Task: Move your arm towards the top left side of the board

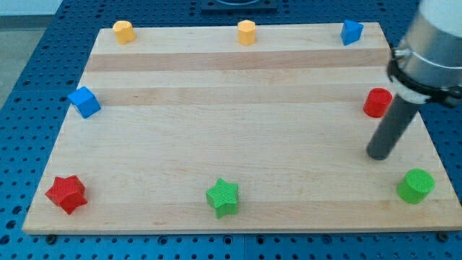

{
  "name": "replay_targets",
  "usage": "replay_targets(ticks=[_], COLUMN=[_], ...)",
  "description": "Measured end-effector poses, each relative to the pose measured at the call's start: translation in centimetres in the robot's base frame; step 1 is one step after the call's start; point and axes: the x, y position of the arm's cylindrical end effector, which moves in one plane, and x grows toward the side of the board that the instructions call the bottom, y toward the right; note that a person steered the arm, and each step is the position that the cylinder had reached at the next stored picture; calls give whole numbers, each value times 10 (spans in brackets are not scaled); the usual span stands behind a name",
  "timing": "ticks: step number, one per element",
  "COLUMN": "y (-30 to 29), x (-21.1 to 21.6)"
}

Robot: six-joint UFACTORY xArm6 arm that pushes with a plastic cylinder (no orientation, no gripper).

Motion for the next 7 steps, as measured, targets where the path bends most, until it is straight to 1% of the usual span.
replay_targets(ticks=[1, 2, 3, 4, 5, 7], y=[-62, -136, -188, -232, -252, -314], x=[-20, -65, -95, -121, -128, -170])
